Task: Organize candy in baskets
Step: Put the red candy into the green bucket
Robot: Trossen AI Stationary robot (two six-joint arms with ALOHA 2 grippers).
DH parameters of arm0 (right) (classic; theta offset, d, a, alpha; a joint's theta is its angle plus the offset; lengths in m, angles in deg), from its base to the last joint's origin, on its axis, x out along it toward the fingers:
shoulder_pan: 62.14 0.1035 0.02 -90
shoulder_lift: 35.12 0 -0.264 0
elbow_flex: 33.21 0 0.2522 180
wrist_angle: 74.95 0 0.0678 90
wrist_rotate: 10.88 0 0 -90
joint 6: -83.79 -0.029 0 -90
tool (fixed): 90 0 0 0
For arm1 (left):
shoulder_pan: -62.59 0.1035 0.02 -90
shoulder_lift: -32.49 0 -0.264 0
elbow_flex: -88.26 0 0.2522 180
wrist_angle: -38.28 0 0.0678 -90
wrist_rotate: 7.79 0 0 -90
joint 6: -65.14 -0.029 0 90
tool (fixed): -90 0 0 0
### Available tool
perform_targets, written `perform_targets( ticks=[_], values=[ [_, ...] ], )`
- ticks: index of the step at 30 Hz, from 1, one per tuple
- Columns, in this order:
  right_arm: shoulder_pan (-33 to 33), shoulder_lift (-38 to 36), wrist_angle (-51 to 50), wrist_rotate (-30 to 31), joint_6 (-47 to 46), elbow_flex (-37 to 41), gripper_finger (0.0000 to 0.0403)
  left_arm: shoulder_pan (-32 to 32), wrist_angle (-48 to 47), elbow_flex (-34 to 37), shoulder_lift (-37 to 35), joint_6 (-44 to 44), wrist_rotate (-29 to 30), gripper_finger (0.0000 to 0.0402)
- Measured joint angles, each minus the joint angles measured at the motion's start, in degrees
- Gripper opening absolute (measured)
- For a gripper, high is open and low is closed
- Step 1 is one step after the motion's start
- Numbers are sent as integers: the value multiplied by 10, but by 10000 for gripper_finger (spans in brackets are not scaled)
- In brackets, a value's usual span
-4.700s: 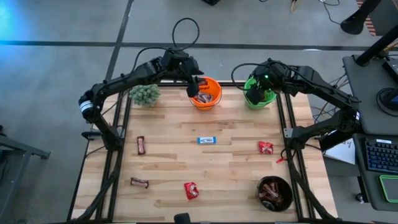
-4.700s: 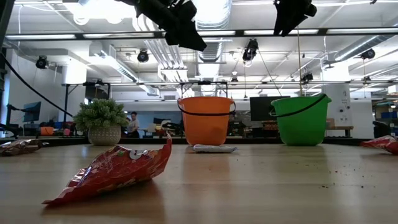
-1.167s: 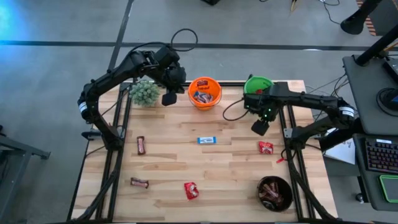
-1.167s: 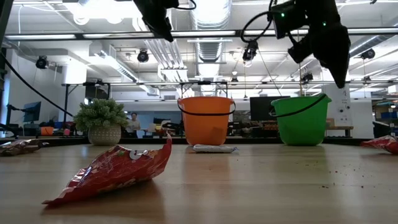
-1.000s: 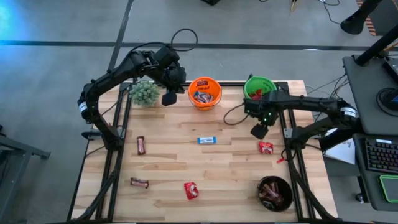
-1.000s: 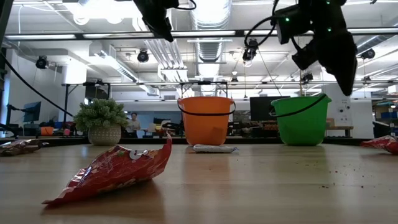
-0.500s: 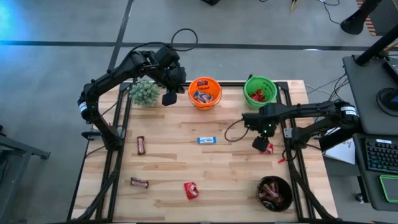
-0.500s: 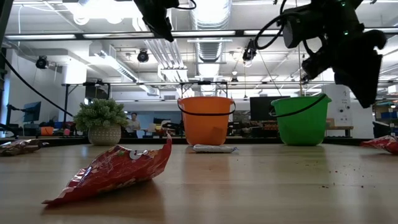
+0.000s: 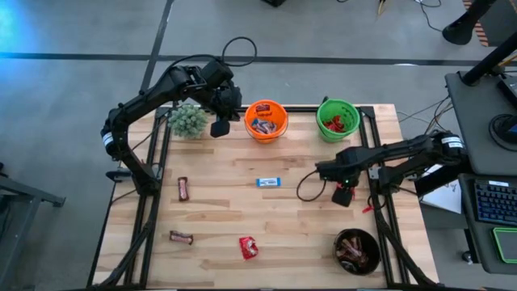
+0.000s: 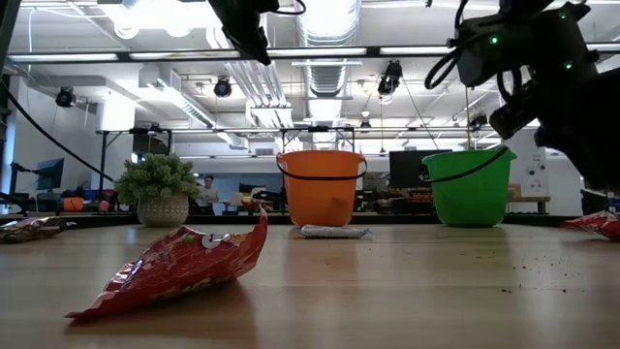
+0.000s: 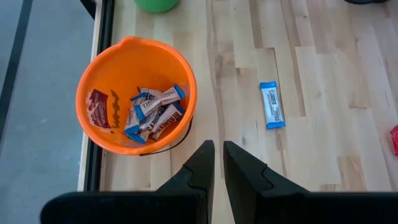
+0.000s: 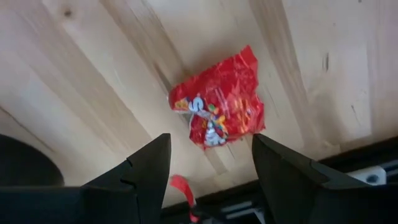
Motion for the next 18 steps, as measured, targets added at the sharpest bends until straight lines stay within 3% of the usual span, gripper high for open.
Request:
perform_targets(
  ticks=[18],
  values=[
    [0,0,72,7,-30,73,217,0,0,0,0,0,0,17]
  ],
)
